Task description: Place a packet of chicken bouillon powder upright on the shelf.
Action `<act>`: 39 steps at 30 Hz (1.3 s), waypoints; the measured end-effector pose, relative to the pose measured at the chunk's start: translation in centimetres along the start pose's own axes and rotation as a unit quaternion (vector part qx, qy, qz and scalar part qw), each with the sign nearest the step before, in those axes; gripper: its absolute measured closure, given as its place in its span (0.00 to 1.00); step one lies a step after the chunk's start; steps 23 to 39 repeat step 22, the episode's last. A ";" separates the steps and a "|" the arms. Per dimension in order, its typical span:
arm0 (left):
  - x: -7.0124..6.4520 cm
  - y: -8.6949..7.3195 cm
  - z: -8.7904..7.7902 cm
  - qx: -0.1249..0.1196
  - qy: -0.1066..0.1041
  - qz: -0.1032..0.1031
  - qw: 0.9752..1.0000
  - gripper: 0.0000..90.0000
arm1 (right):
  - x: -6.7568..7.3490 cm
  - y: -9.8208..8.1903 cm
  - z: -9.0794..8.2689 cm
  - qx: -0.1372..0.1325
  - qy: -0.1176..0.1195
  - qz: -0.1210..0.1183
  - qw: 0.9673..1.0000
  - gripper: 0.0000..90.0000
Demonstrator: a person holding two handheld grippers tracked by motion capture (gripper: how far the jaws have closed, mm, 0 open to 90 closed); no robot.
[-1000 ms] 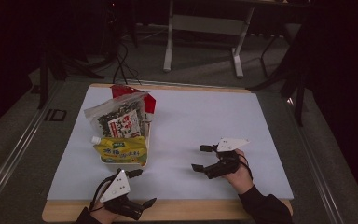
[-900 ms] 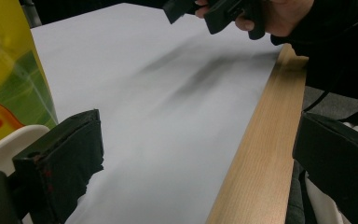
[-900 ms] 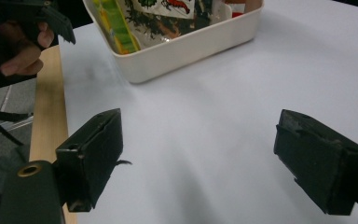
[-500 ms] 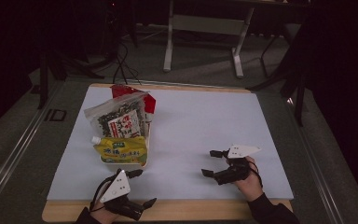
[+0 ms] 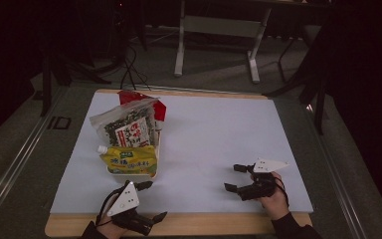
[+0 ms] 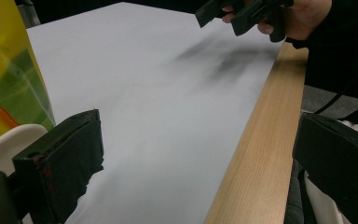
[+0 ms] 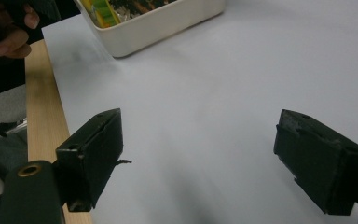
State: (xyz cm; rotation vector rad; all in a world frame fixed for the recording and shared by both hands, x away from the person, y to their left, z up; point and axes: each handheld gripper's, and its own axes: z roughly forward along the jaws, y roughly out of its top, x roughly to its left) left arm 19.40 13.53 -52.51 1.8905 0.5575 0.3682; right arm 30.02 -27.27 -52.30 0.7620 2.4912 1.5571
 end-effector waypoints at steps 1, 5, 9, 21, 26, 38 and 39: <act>0.0 0.0 0.0 0.000 0.000 0.001 1.000 0.03 | 0.0 -0.2 -0.1 0.001 -0.002 0.001 1.000 0.17; 0.0 -0.1 0.1 0.002 0.000 0.000 1.000 0.03 | -0.2 -0.4 -0.1 0.005 -0.008 -0.001 1.000 0.17; -0.1 -0.2 0.1 0.004 0.000 0.000 1.000 0.03 | -0.4 -0.5 0.2 0.012 -0.010 -0.005 1.000 0.17; 0.0 -0.4 0.3 0.007 -0.001 -0.001 1.000 0.03 | -0.7 -0.7 0.5 0.017 -0.010 0.000 1.000 0.17; 0.0 -0.4 0.3 0.007 -0.002 -0.001 1.000 0.03 | -0.8 -0.8 0.5 0.016 -0.009 -0.001 1.000 0.17; 0.0 -0.4 0.3 0.007 -0.002 -0.001 1.000 0.03 | -0.8 -0.8 0.5 0.016 -0.009 -0.001 1.000 0.17; 0.0 -0.4 0.3 0.007 -0.002 -0.001 1.000 0.03 | -0.8 -0.8 0.5 0.016 -0.009 -0.001 1.000 0.17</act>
